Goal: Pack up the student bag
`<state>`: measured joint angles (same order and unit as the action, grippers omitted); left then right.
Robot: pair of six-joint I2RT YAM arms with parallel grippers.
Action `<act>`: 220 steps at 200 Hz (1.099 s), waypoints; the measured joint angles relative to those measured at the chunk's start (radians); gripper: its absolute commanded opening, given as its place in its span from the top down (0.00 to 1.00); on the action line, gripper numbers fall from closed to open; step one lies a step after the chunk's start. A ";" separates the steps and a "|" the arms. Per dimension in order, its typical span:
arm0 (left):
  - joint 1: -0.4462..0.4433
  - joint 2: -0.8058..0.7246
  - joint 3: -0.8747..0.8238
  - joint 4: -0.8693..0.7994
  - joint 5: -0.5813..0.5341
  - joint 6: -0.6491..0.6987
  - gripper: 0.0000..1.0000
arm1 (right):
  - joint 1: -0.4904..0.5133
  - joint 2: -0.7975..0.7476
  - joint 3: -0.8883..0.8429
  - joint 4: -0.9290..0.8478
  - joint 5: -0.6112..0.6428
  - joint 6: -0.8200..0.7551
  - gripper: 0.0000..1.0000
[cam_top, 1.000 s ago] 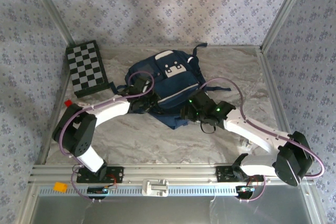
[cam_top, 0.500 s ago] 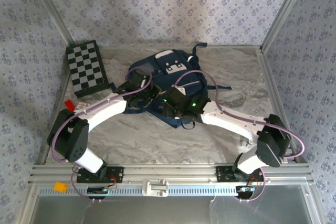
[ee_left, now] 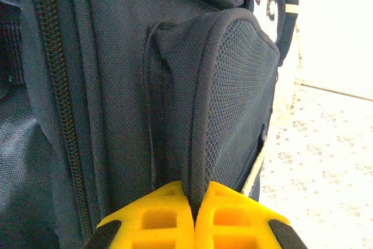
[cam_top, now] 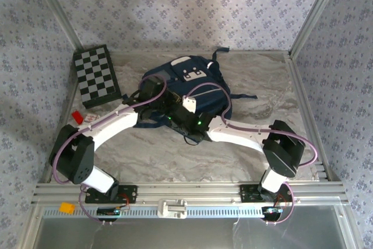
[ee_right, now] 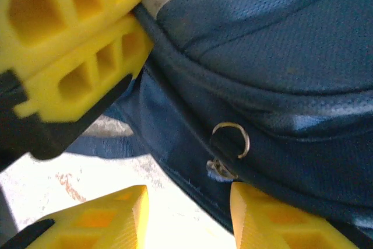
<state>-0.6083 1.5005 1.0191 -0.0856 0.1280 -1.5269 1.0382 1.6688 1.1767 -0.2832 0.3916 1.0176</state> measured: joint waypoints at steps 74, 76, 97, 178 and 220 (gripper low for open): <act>0.013 -0.012 0.000 0.023 0.026 -0.039 1.00 | -0.004 0.011 -0.016 -0.024 0.159 0.095 0.66; 0.013 -0.013 0.000 0.023 0.026 -0.039 1.00 | -0.005 0.011 -0.017 -0.027 0.163 0.095 0.66; 0.013 -0.014 0.001 0.021 0.030 -0.038 1.00 | -0.007 0.005 -0.030 -0.058 0.186 0.100 0.68; 0.018 -0.014 0.019 0.009 0.041 -0.038 1.00 | -0.017 -0.065 -0.050 -0.144 0.120 -0.022 0.78; 0.019 -0.014 0.021 -0.002 0.040 -0.038 1.00 | -0.019 -0.016 -0.017 -0.143 0.090 -0.099 0.73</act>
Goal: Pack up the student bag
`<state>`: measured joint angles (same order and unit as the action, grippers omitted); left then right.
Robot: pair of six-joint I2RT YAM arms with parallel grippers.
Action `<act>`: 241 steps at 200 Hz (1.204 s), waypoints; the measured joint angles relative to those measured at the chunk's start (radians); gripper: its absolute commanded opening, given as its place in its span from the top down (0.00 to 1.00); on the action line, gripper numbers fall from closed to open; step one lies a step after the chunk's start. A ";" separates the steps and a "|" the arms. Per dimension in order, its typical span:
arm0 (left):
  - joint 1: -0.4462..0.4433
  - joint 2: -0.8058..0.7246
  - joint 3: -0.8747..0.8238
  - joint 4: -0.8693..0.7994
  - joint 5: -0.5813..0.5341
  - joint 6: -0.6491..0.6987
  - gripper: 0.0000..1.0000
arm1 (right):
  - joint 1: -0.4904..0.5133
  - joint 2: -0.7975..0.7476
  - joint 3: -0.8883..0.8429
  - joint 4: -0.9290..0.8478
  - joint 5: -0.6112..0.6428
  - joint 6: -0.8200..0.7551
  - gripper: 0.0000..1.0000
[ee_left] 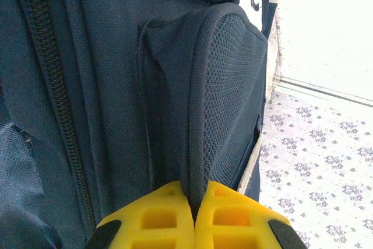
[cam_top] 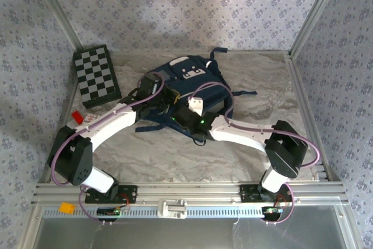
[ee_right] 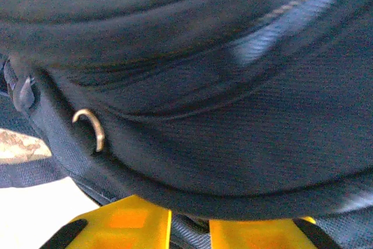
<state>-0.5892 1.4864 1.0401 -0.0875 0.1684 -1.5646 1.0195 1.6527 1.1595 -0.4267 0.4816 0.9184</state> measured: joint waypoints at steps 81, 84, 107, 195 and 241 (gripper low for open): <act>0.000 0.000 0.007 -0.006 0.000 0.000 1.00 | 0.028 -0.014 -0.003 0.036 -0.026 0.014 0.75; 0.000 0.000 0.008 -0.007 0.000 0.000 1.00 | 0.028 -0.014 -0.003 0.037 -0.026 0.016 0.75; 0.000 0.000 0.011 -0.009 0.000 0.000 1.00 | 0.033 -0.014 -0.003 0.038 -0.014 0.027 0.72; -0.001 0.002 0.014 -0.008 0.000 -0.002 1.00 | 0.060 -0.067 -0.003 0.054 -0.018 0.077 0.72; -0.005 0.003 0.014 -0.007 -0.002 -0.005 1.00 | 0.010 -0.012 -0.010 0.120 -0.033 0.087 0.73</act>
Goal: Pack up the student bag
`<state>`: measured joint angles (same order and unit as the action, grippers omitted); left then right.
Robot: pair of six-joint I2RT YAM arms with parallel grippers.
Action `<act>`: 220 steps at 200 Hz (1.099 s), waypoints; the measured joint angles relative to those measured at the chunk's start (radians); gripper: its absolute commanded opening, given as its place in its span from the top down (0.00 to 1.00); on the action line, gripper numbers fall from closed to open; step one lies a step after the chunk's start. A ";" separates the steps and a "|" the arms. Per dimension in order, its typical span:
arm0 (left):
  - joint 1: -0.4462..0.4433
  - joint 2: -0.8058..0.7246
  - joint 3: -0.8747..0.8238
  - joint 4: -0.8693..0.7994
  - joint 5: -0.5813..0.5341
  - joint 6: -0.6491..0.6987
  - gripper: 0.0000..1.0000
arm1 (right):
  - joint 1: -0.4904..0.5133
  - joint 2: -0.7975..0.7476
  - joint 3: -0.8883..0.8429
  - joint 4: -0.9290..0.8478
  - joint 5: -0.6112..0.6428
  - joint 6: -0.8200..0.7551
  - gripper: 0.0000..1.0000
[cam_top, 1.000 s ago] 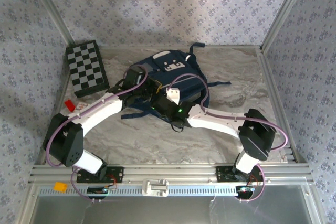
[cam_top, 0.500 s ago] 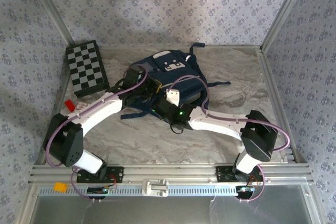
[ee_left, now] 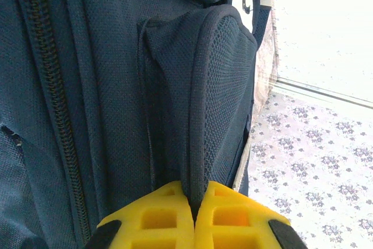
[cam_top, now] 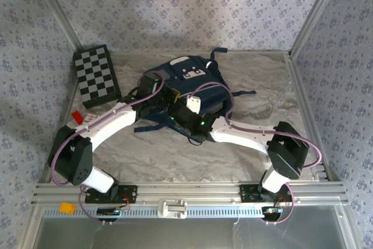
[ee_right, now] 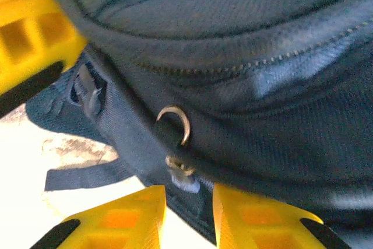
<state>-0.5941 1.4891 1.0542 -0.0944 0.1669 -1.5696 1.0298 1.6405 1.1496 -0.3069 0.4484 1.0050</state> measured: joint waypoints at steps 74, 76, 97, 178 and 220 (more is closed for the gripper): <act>-0.005 0.006 0.003 0.000 -0.002 0.000 1.00 | 0.008 0.049 0.012 0.013 0.020 0.014 0.66; -0.005 0.006 0.003 0.000 -0.002 0.000 1.00 | 0.006 0.049 0.012 0.013 0.020 0.016 0.67; -0.005 0.006 0.003 0.000 -0.002 0.000 1.00 | -0.003 0.058 0.024 0.002 0.027 0.024 0.68; -0.004 0.006 0.004 0.002 -0.014 0.000 1.00 | -0.037 0.100 0.058 -0.026 0.057 0.026 0.83; -0.004 0.006 0.004 0.003 -0.014 0.000 1.00 | -0.037 0.100 0.058 -0.025 0.065 -0.011 0.91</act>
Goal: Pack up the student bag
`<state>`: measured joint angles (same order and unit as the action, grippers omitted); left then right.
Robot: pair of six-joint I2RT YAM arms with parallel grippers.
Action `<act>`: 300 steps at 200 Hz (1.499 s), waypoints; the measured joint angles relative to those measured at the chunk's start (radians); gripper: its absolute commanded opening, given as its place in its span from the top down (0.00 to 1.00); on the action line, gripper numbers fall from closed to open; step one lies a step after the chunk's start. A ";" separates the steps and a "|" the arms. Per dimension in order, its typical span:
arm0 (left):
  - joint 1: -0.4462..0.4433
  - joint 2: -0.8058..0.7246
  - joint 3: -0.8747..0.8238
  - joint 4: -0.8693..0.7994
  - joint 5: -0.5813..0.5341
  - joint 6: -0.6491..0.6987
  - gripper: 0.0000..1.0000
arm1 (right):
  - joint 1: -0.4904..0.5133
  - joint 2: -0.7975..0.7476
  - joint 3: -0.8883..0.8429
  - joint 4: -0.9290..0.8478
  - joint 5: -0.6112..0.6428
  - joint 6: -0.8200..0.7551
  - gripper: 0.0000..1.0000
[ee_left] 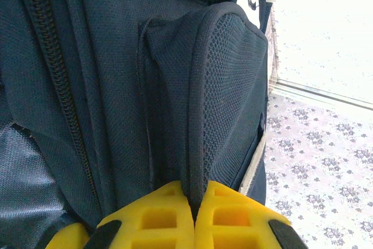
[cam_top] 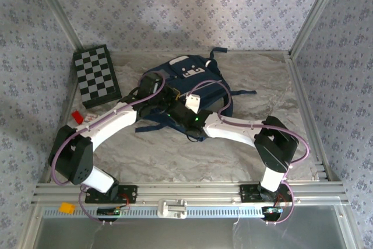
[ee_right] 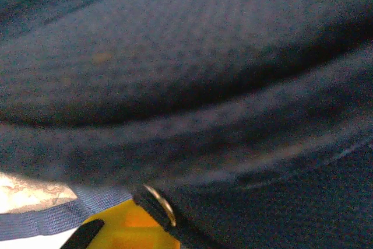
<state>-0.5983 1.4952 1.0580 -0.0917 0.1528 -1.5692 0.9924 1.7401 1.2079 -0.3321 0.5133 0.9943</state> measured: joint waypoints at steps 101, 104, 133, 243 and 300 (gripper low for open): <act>0.015 -0.001 0.000 -0.018 -0.003 0.035 1.00 | 0.013 -0.144 -0.145 0.045 -0.042 -0.113 1.00; 0.016 -0.001 0.000 -0.020 -0.003 0.037 1.00 | 0.012 -0.154 -0.156 0.047 -0.048 -0.121 1.00; 0.028 -0.001 0.000 -0.036 -0.003 0.061 1.00 | 0.004 -0.249 -0.237 0.049 -0.093 -0.175 1.00; -0.005 -0.001 0.002 -0.019 -0.008 0.011 1.00 | 0.044 -0.163 -0.194 0.153 -0.124 -0.144 0.71; -0.032 -0.009 0.002 -0.018 -0.017 -0.004 1.00 | 0.026 -0.124 -0.180 0.188 -0.036 -0.156 0.55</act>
<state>-0.6308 1.4860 1.0599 -0.1093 0.1356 -1.5734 1.0187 1.6157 1.0275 -0.1436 0.4774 0.8387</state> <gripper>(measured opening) 0.046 0.436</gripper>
